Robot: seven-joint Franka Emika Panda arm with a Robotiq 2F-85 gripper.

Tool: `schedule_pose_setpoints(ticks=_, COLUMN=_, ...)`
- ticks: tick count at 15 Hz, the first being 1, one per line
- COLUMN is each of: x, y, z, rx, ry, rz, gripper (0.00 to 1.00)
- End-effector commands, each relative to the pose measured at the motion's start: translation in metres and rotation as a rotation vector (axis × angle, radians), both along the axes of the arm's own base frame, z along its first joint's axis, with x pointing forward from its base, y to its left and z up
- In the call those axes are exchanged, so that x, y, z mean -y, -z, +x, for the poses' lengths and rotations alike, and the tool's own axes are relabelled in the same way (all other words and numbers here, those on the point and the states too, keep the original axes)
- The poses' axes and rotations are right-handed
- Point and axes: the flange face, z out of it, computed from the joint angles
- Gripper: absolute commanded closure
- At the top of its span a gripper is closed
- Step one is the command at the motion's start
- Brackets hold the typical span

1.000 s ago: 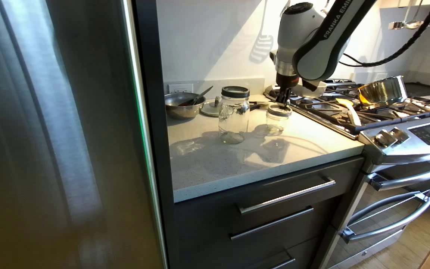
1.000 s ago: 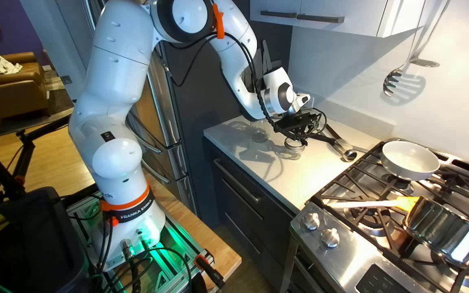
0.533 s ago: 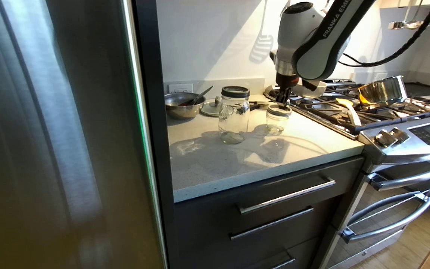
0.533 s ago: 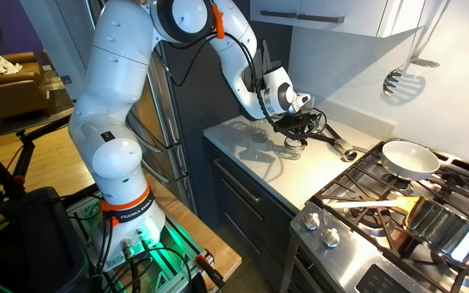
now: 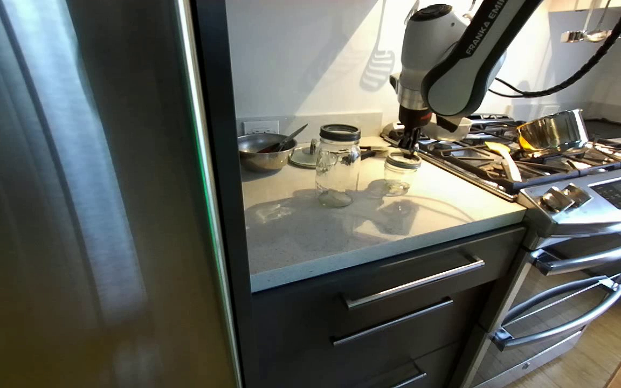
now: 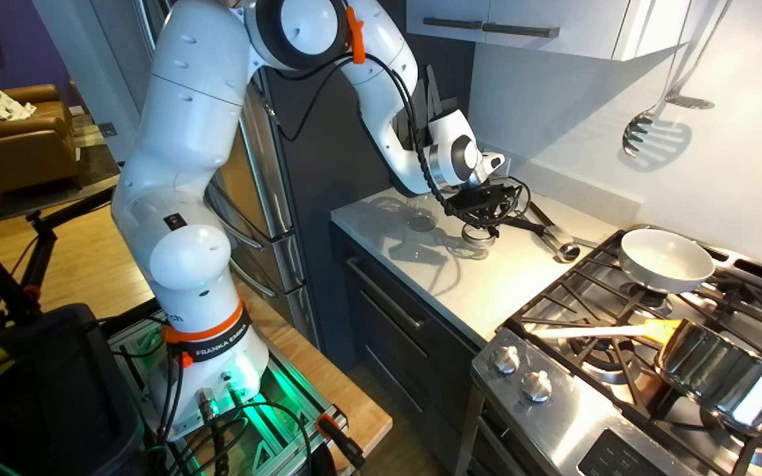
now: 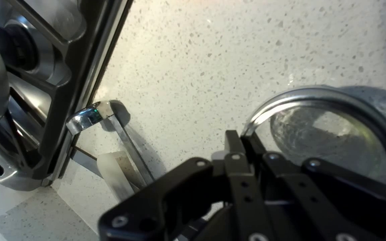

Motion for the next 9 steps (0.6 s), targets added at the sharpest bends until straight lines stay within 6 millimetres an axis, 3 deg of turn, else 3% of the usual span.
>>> schedule_pose_setpoints(ticks=1, x=0.0026, y=0.0076, z=0.0016, rx=-0.006, ry=-0.007, rz=0.013, gripper=0.98)
schedule_pose_setpoints(ticks=9, x=-0.0049, y=0.0048, z=0.0090, rx=-0.050, ry=-0.050, rz=-0.005, gripper=0.98)
